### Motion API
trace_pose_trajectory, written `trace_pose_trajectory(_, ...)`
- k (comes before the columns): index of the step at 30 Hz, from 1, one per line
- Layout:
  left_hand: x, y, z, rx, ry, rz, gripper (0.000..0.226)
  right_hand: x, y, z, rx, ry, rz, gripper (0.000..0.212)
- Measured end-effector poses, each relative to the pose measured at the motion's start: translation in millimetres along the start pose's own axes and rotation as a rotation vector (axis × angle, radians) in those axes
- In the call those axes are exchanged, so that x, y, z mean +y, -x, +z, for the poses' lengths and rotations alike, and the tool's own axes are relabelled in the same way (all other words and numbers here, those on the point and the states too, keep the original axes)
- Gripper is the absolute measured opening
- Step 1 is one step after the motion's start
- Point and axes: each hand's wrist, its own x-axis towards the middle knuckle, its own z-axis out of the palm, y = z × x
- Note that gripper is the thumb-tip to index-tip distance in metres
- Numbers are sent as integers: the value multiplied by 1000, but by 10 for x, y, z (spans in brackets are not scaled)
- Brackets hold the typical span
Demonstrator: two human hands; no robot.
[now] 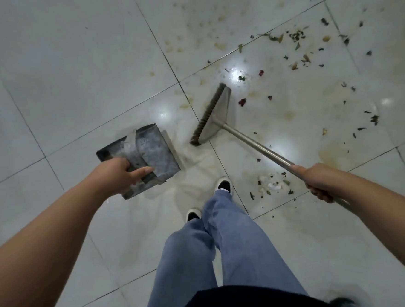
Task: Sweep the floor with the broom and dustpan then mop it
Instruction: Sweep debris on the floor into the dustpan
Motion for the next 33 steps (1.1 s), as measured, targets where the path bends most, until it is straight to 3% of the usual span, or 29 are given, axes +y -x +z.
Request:
trace_pose_trajectory(7, 251, -151, -345, 57, -40, 27, 55, -1250, 12, 154, -84, -119, -257, 57)
trace_pose_trajectory(10, 286, -300, -450, 39, -65, 19, 52, -1668, -158, 178, -106, -87, -275, 63)
trace_pose_trajectory(13, 310, -490, -551, 16, -71, 30, 49, -1599, -370, 28, -133, -35, -164, 64)
trace_pose_trajectory(17, 391, -676, -653, 25, -62, 76, 50, -911, -492, -72, -139, -90, 8, 66)
trace_pose_trajectory(20, 519, -737, -752, 50, -63, 112, 53, -402, -295, -47, -117, -181, 176, 64)
trace_pose_trajectory(24, 650, -816, -977, 18, 9, 157, 51, -184, 95, -81, -20, -172, 229, 67)
trace_pose_trajectory(28, 683, -882, -1224, 19, -21, 217, 52, -433, 380, -48, -23, -285, 218, 62)
trace_pose_trajectory(33, 678, -914, -1531, 67, -60, 221, 51, -1514, 313, -200, -62, -359, 28, 56)
